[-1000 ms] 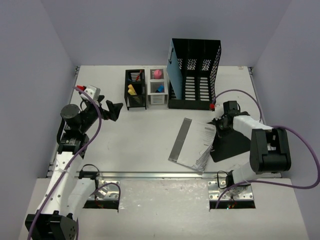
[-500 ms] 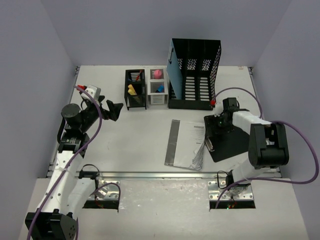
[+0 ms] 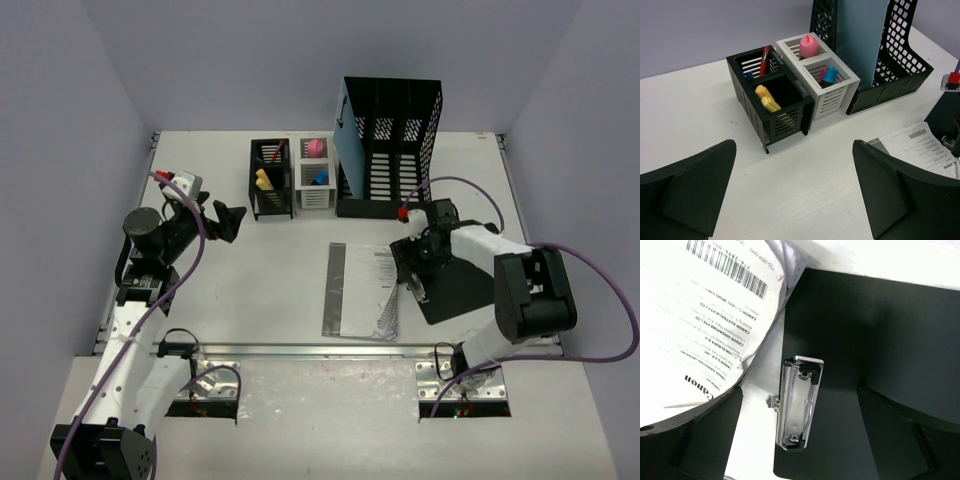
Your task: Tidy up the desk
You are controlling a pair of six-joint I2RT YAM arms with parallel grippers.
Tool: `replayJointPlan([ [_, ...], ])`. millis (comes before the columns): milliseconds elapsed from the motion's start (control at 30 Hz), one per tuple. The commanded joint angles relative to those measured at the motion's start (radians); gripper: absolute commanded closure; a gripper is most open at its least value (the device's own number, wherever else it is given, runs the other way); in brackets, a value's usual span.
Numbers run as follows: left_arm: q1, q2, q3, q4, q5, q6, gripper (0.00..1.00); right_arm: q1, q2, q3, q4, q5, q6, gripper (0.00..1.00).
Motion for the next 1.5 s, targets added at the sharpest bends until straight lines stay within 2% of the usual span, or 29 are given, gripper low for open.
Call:
replayJointPlan([
  [0,-0.005,-0.007,-0.005,0.037,0.001,0.012,0.0,0.022,-0.025,-0.02,-0.024,-0.008,-0.022,0.01],
  [100,-0.007,-0.01,0.0,0.039,0.004,0.008,0.0,0.022,-0.039,-0.026,-0.04,0.024,-0.022,0.02],
  [300,-0.007,-0.023,-0.006,0.04,0.001,0.007,0.0,0.025,-0.078,-0.079,-0.043,0.073,-0.03,0.27],
  [667,-0.005,-0.033,-0.019,0.04,-0.008,0.005,0.0,0.084,-0.076,-0.132,0.011,0.113,-0.005,0.35],
  [867,-0.005,-0.034,-0.019,0.04,-0.008,0.005,0.0,0.124,-0.04,-0.144,0.055,0.165,0.028,0.48],
  [900,-0.005,-0.036,-0.02,0.039,-0.008,0.008,0.0,0.127,-0.04,-0.153,0.06,0.174,0.033,0.56],
  [1000,-0.005,-0.04,-0.019,0.034,-0.01,0.01,0.0,0.138,-0.049,-0.159,0.057,0.193,0.047,0.63],
  [1067,-0.005,-0.04,-0.02,0.036,-0.008,0.005,0.0,0.149,-0.068,-0.164,0.046,0.193,0.062,0.72],
  [1133,-0.005,-0.04,-0.02,0.039,-0.007,0.001,0.0,0.158,-0.089,-0.172,0.039,0.193,0.067,0.86],
  [1167,-0.005,-0.042,-0.02,0.04,-0.005,-0.004,0.0,0.161,-0.094,-0.172,0.026,0.194,0.07,0.99],
  [1267,-0.005,-0.048,-0.015,0.034,0.006,-0.005,0.0,0.163,-0.143,-0.153,-0.021,0.193,0.067,0.99],
  [1367,-0.005,-0.063,-0.022,0.028,0.033,-0.001,0.0,0.161,-0.21,-0.063,-0.116,0.164,0.067,0.99],
  [1467,-0.007,-0.077,-0.028,0.033,0.081,-0.001,0.01,0.163,-0.292,0.033,-0.219,0.077,0.068,0.99],
])
